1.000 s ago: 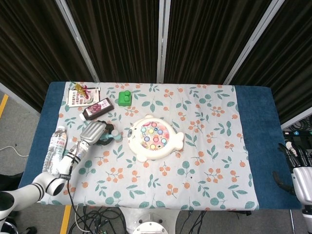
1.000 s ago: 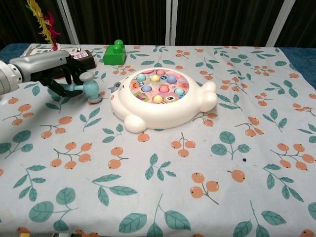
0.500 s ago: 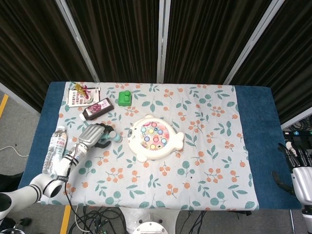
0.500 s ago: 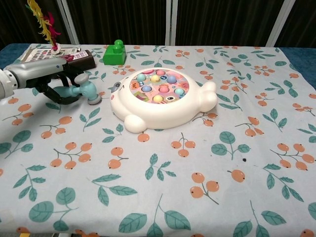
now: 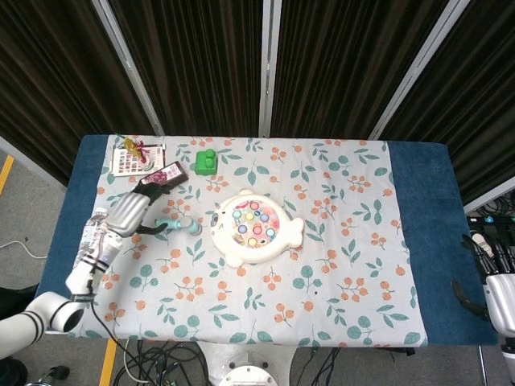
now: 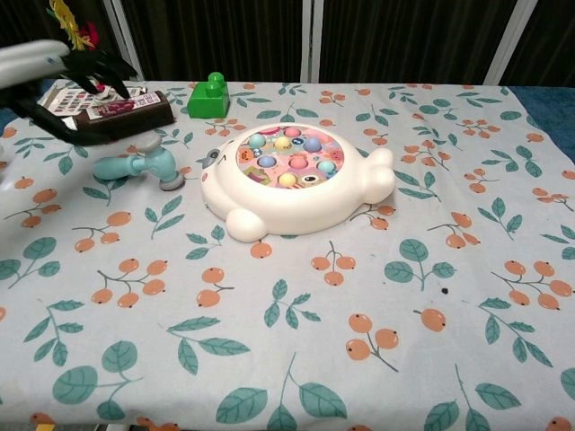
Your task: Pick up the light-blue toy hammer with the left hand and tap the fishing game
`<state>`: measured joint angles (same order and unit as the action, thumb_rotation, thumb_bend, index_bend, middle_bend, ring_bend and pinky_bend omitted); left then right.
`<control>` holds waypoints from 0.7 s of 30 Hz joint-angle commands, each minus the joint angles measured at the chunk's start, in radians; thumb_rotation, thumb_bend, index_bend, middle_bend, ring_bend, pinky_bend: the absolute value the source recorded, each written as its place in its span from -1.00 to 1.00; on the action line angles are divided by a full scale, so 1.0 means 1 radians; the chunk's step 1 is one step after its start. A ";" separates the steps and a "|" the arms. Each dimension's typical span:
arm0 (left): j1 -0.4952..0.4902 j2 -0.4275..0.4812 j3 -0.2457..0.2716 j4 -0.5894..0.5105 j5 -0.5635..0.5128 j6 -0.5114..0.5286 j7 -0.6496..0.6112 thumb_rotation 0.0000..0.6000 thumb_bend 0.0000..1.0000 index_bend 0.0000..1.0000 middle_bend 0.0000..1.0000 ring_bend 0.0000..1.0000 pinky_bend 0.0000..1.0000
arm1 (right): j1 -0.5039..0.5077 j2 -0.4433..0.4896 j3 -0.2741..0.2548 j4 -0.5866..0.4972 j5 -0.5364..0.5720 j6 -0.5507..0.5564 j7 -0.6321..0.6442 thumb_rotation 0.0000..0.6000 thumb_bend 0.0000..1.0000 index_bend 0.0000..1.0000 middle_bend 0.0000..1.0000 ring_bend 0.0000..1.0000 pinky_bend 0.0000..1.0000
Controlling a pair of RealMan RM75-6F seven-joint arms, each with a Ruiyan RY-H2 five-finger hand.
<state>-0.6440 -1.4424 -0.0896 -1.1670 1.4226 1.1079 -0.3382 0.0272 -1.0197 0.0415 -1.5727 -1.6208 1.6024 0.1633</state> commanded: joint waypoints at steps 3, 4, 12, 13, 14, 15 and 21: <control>0.175 0.168 -0.019 -0.151 -0.117 0.159 0.160 1.00 -0.57 -0.64 -0.53 -0.77 -0.71 | 0.021 0.005 0.003 0.027 0.005 -0.031 0.083 1.00 -0.43 -0.94 -0.56 -1.00 -1.00; 0.198 0.183 -0.014 -0.168 -0.126 0.182 0.185 1.00 -0.57 -0.64 -0.53 -0.77 -0.72 | 0.025 0.002 0.006 0.035 0.005 -0.032 0.091 1.00 -0.43 -0.94 -0.56 -1.00 -1.00; 0.389 0.235 0.053 -0.328 -0.102 0.401 0.319 1.00 -0.57 -0.61 -0.53 -0.77 -0.75 | 0.049 -0.022 0.005 0.052 -0.026 -0.038 0.104 1.00 -0.43 -0.94 -0.56 -1.00 -1.00; 0.405 0.234 0.062 -0.341 -0.092 0.422 0.331 1.00 -0.57 -0.61 -0.53 -0.77 -0.75 | 0.050 -0.024 0.003 0.051 -0.029 -0.037 0.102 1.00 -0.43 -0.94 -0.56 -1.00 -1.00; 0.421 0.233 0.070 -0.351 -0.081 0.441 0.344 1.00 -0.57 -0.61 -0.53 -0.77 -0.75 | 0.050 -0.027 0.002 0.050 -0.032 -0.036 0.101 1.00 -0.43 -0.94 -0.56 -1.00 -1.00; 0.440 0.231 0.082 -0.366 -0.069 0.460 0.359 1.00 -0.57 -0.61 -0.53 -0.77 -0.75 | 0.049 -0.030 -0.002 0.048 -0.037 -0.035 0.104 1.00 -0.43 -0.94 -0.56 -1.00 -1.00; 0.505 0.241 0.138 -0.437 -0.024 0.485 0.405 1.00 -0.57 -0.61 -0.53 -0.77 -0.76 | 0.045 -0.044 -0.012 0.042 -0.042 -0.030 0.090 1.00 -0.43 -0.94 -0.56 -1.00 -1.00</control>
